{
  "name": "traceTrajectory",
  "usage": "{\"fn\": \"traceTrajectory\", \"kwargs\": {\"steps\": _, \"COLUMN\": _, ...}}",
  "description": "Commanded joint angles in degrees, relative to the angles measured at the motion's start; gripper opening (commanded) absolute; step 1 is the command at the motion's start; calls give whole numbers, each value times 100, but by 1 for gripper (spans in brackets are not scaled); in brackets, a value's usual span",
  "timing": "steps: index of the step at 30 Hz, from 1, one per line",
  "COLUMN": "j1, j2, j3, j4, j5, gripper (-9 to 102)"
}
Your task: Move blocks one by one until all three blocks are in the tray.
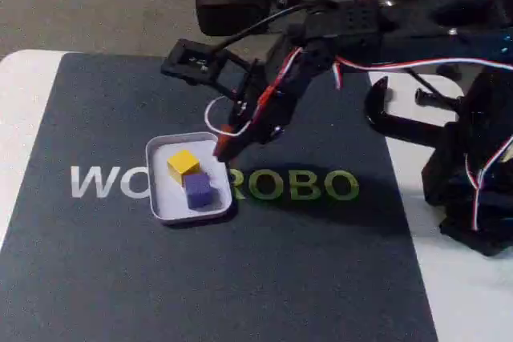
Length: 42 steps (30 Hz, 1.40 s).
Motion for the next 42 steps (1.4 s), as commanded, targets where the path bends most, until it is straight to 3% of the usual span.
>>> {"fn": "traceTrajectory", "kwargs": {"steps": 1, "j1": -62, "j2": -334, "j3": -729, "j4": -62, "j5": 255, "gripper": -8}}
{"fn": "traceTrajectory", "kwargs": {"steps": 8, "j1": -70, "j2": -1099, "j3": -1512, "j4": -18, "j5": 387, "gripper": -8}}
{"fn": "traceTrajectory", "kwargs": {"steps": 28, "j1": -62, "j2": -1143, "j3": -1529, "j4": -9, "j5": 352, "gripper": -8}}
{"fn": "traceTrajectory", "kwargs": {"steps": 34, "j1": -35, "j2": -1151, "j3": -1529, "j4": -9, "j5": 343, "gripper": 12}}
{"fn": "traceTrajectory", "kwargs": {"steps": 42, "j1": -18, "j2": -1143, "j3": -1529, "j4": 0, "j5": 325, "gripper": 17}}
